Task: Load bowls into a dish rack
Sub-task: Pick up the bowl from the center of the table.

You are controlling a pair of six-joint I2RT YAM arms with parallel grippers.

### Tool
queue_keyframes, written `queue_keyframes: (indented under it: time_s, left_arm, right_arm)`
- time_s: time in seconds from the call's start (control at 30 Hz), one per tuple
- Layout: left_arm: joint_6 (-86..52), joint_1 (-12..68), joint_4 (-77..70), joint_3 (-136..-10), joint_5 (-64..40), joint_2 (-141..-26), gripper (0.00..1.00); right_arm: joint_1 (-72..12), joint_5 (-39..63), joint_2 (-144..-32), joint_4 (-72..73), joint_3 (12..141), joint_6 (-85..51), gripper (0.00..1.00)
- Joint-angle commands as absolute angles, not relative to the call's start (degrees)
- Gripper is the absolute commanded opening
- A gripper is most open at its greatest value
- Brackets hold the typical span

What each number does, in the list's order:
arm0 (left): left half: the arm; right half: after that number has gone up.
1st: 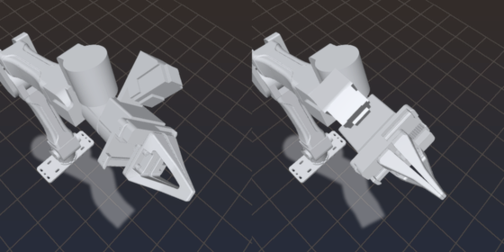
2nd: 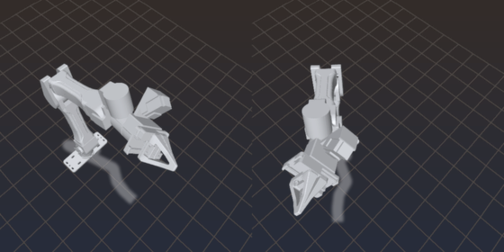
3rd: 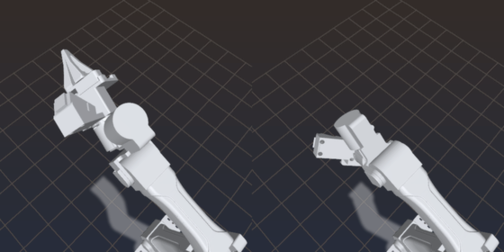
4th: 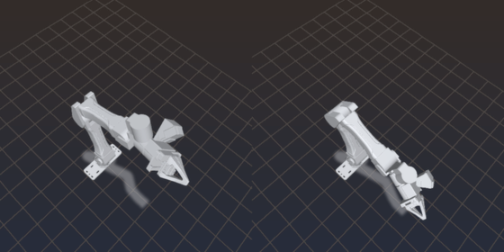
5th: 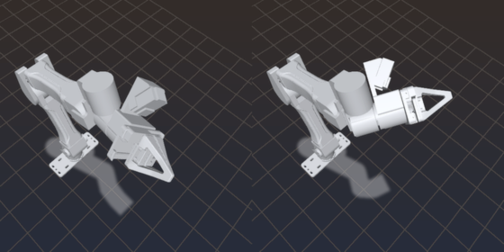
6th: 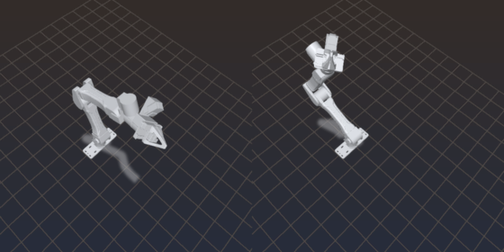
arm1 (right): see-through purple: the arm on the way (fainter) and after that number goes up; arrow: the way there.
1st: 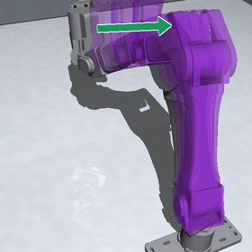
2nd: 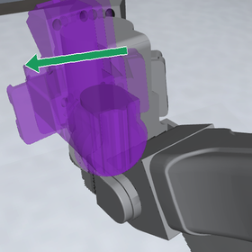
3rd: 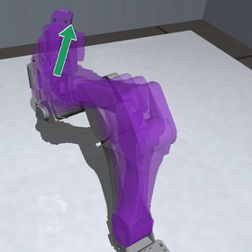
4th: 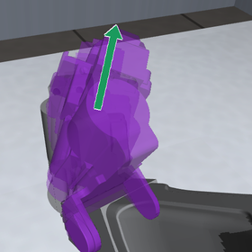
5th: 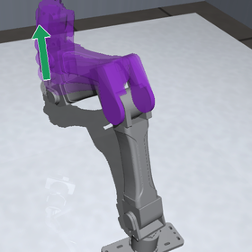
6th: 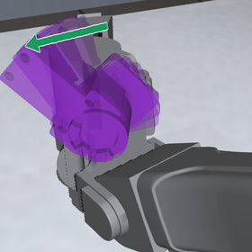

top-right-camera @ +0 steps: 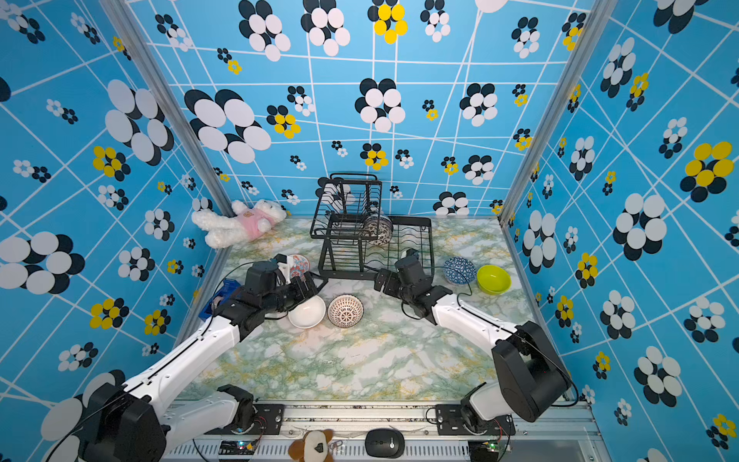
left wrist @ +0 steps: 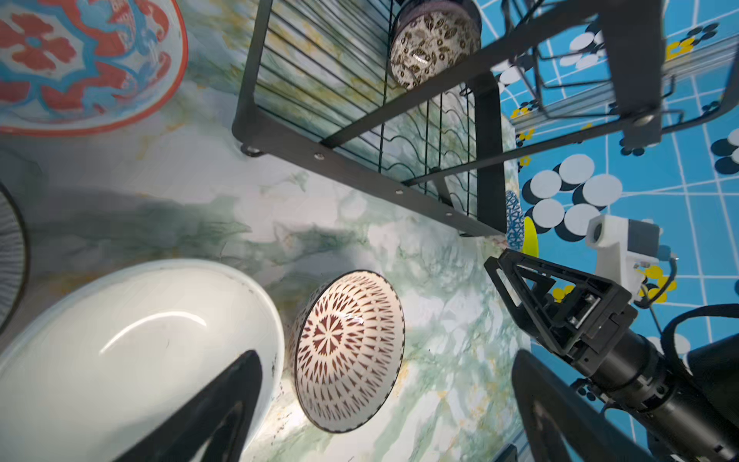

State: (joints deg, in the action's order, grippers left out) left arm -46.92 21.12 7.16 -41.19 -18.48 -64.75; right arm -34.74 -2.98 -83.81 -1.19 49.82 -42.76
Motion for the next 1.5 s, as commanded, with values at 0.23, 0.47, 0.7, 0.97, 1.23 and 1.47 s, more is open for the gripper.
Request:
queue_keyframes:
  time_s: [0.23,0.47,0.7,0.97,1.23,1.47]
  left_arm:
    - [-47.34,25.39,2.20,-35.81,-14.96,-64.87,0.99]
    - [-47.46,25.49,1.82,-35.77,-15.48,-64.93,0.99]
    - [-47.37,25.49,1.92,-36.19,-15.47,-65.84,0.99]
    - [-47.79,25.49,0.71,-36.77,-16.08,-68.17,0.99]
    - [-47.76,25.82,0.88,-36.77,-15.58,-68.01,0.99]
    - [-47.93,26.84,1.52,-37.10,-14.62,-67.13,0.99]
  right_arm:
    - [-46.85,-9.12,-94.04,-4.78,54.51,-41.56,0.85]
    - [-47.55,-8.73,-99.07,-6.60,58.73,-42.21,0.69]
    - [-48.32,-9.42,-101.13,-8.39,60.24,-41.59,0.53]
    - [-49.57,-10.45,-103.64,-11.44,62.50,-39.56,0.40]
    - [-49.66,-11.37,-102.69,-8.87,60.23,-39.81,0.20]
    - [-49.66,-13.27,-100.82,-8.44,58.71,-39.75,0.02]
